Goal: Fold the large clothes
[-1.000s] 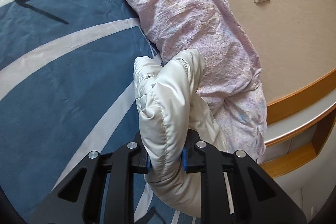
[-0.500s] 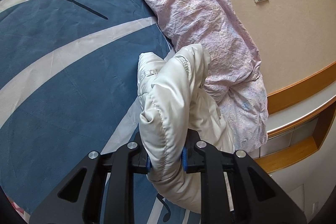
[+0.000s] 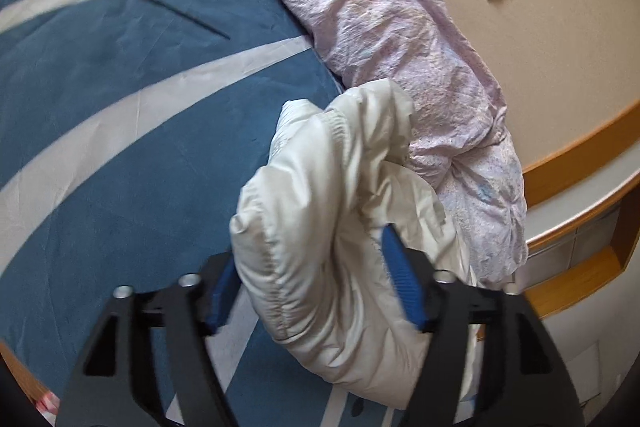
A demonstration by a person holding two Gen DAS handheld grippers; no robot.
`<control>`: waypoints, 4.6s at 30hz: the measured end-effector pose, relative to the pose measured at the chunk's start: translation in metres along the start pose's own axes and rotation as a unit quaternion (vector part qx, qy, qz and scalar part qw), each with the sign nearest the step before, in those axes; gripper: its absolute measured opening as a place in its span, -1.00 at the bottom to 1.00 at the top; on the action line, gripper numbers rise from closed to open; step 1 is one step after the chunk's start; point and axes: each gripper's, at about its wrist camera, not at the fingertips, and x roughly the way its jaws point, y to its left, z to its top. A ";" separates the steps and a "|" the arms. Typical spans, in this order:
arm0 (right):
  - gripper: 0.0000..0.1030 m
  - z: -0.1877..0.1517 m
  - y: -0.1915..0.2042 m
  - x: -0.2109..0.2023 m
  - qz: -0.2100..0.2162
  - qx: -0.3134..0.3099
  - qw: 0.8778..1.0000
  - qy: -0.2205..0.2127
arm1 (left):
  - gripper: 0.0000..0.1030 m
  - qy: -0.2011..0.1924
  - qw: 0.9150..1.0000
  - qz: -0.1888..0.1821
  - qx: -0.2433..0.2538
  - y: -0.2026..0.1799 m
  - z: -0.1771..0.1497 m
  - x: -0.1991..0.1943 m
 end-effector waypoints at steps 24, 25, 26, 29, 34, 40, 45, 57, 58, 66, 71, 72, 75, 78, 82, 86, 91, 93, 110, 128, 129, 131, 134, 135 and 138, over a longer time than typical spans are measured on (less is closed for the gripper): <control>0.20 -0.014 0.225 0.051 0.115 -0.242 0.963 0.031 | 0.70 -0.027 0.999 0.031 0.031 -0.005 -0.006 0.008; 0.20 -0.013 0.223 0.052 0.113 -0.241 0.964 0.030 | 0.70 -0.026 0.999 0.030 0.031 -0.005 -0.006 0.009; 0.20 -0.014 0.223 0.054 0.112 -0.242 0.963 0.032 | 0.71 -0.024 0.999 0.030 0.030 -0.006 -0.006 0.011; 0.20 -0.019 0.228 0.062 0.108 -0.253 0.961 0.039 | 0.71 -0.015 0.999 0.026 0.025 -0.008 -0.007 0.018; 0.21 -0.037 0.240 0.086 0.087 -0.286 0.952 0.071 | 0.71 -0.006 0.999 0.026 0.024 -0.014 -0.008 0.029; 0.21 -0.055 0.252 0.097 0.061 -0.332 0.939 0.061 | 0.71 -0.007 0.999 0.032 0.011 -0.017 -0.003 0.038; 0.20 -0.056 0.251 0.078 0.062 -0.339 0.938 0.044 | 0.71 -0.007 0.999 0.035 -0.004 -0.014 0.001 0.041; 0.22 -0.070 0.259 0.095 0.034 -0.382 0.922 0.046 | 0.49 -0.027 0.999 0.040 0.010 -0.028 0.004 0.044; 0.22 -0.070 0.259 0.095 0.034 -0.383 0.922 0.046 | 0.47 -0.029 0.999 0.040 0.009 -0.029 0.005 0.044; 0.22 -0.073 0.259 0.099 0.031 -0.389 0.920 0.041 | -0.22 -0.065 0.996 0.019 0.064 -0.065 0.004 0.027; 0.22 -0.076 0.260 0.100 0.029 -0.391 0.919 0.037 | -0.34 -0.085 0.989 -0.026 0.121 -0.103 -0.001 0.012; 0.22 -0.076 0.260 0.100 0.030 -0.389 0.920 0.037 | -0.34 -0.089 0.986 -0.044 0.131 -0.113 -0.003 0.009; 0.22 -0.073 0.257 0.101 0.039 -0.384 0.921 0.039 | -0.35 -0.095 0.978 -0.092 0.161 -0.143 -0.011 0.001; 0.24 -0.065 0.249 0.103 0.069 -0.368 0.926 0.048 | -0.35 -0.109 0.963 -0.118 0.215 -0.179 -0.029 -0.003; 0.25 -0.045 0.227 0.086 0.090 -0.348 0.932 0.043 | -0.35 -0.113 0.949 -0.140 0.260 -0.215 -0.048 -0.009; 0.38 -0.022 0.185 0.048 0.090 -0.316 0.944 -0.010 | -0.36 -0.112 0.940 -0.144 0.289 -0.234 -0.062 -0.010; 0.45 0.004 0.120 0.032 0.058 -0.247 0.967 -0.021 | -0.36 -0.109 0.927 -0.149 0.328 -0.260 -0.088 -0.008; 0.45 0.011 0.090 0.036 0.038 -0.216 0.976 -0.011 | -0.35 -0.103 0.920 -0.155 0.344 -0.270 -0.101 -0.006; 0.45 0.053 -0.063 0.046 -0.021 -0.049 0.998 0.020 | -0.32 0.019 0.841 -0.169 0.514 -0.352 -0.258 0.078; 0.45 0.137 -0.025 0.060 0.258 -0.040 0.960 0.104 | -0.07 0.010 0.728 -0.106 0.677 -0.355 -0.379 0.138; 0.45 0.139 -0.015 0.068 0.261 -0.052 0.957 0.118 | -0.07 0.010 0.726 -0.104 0.680 -0.354 -0.382 0.138; 0.45 0.138 -0.005 0.075 0.261 -0.064 0.953 0.136 | -0.06 0.010 0.717 -0.101 0.690 -0.353 -0.386 0.142; 0.45 0.139 0.003 0.092 0.259 -0.064 0.950 0.161 | -0.06 0.011 0.704 -0.097 0.703 -0.351 -0.393 0.147; 0.45 0.139 0.004 0.099 0.257 -0.060 0.950 0.168 | -0.06 0.012 0.702 -0.096 0.706 -0.351 -0.396 0.148; 0.43 0.135 0.002 0.114 0.256 -0.052 0.946 0.190 | -0.06 0.015 0.695 -0.093 0.713 -0.351 -0.397 0.154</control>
